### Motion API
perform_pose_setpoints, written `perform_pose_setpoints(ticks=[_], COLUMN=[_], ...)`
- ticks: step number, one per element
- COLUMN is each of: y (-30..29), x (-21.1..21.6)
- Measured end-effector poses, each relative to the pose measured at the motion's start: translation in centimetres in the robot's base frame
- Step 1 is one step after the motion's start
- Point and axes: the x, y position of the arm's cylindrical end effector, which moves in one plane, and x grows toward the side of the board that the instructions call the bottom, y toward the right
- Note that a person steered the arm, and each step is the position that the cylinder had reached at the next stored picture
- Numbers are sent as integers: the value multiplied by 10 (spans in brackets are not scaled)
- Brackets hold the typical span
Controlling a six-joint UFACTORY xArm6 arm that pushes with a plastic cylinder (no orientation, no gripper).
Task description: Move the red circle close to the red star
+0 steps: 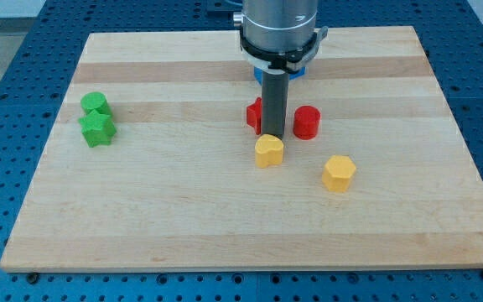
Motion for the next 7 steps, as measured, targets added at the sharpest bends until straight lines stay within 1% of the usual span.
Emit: perform_pose_setpoints(ticks=[2, 3, 4, 5, 7], y=[-1, 22, 62, 85, 85], x=[28, 29, 25, 13, 5])
